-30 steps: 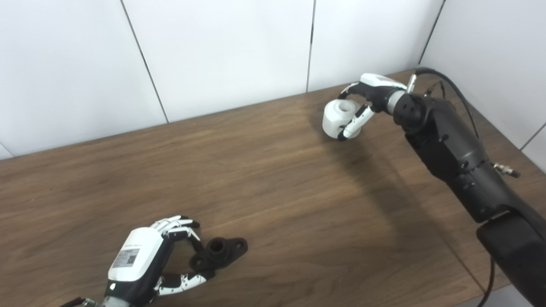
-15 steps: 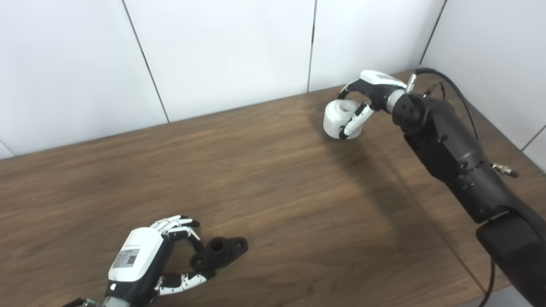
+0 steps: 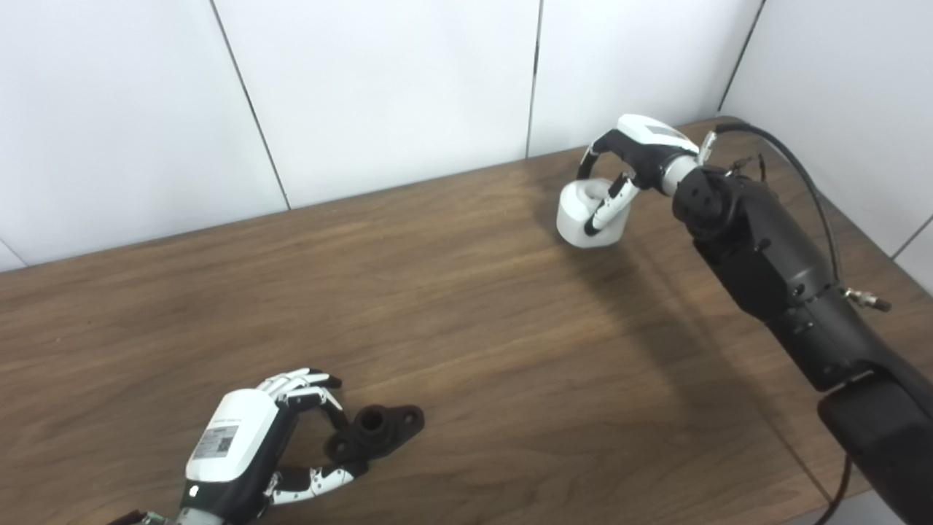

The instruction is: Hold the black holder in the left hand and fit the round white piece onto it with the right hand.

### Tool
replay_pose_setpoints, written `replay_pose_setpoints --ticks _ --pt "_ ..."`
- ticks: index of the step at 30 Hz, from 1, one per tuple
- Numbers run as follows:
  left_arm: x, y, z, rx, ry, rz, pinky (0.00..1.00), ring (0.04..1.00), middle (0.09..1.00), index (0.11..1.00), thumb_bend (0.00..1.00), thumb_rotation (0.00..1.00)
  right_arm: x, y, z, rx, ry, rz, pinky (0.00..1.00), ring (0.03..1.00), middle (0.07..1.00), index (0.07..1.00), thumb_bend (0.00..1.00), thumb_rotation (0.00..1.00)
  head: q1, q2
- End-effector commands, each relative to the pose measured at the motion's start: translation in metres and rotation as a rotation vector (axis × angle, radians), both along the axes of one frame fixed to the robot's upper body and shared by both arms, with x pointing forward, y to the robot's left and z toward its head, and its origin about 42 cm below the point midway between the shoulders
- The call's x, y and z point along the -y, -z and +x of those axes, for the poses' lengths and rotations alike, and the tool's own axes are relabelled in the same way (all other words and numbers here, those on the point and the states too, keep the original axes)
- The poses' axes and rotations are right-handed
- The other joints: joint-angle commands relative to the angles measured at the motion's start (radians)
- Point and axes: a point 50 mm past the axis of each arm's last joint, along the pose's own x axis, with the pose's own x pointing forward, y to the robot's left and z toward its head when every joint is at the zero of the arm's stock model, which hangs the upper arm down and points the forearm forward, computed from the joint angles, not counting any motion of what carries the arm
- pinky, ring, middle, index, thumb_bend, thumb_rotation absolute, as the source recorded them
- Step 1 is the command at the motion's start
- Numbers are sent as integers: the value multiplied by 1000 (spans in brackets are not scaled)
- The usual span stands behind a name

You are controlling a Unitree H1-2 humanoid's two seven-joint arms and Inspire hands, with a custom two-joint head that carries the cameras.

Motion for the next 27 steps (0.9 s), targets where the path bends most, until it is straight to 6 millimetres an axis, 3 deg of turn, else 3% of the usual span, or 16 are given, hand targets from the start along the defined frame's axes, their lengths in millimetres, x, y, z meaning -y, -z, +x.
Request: replay_pose_setpoints --ticks 1,15,19,27 --pt "-7 15 -7 -69 -20 44 801 831 769 488 520 55 3 -31 4 89 -13 -23 846 958 841 493 533 140 -1 1" --pt "-5 11 -6 -44 -28 35 785 827 764 487 520 56 2 -26 1 76 -38 -36 826 957 833 490 525 141 5 6" --pt "-6 11 -7 -45 -31 30 793 828 763 487 520 55 0 -26 -2 138 -70 -72 801 917 790 487 523 135 5 6" --pt "-4 11 -6 -50 -25 44 801 831 767 488 519 56 -3 -37 -6 194 -100 -75 855 909 774 486 522 130 14 7"
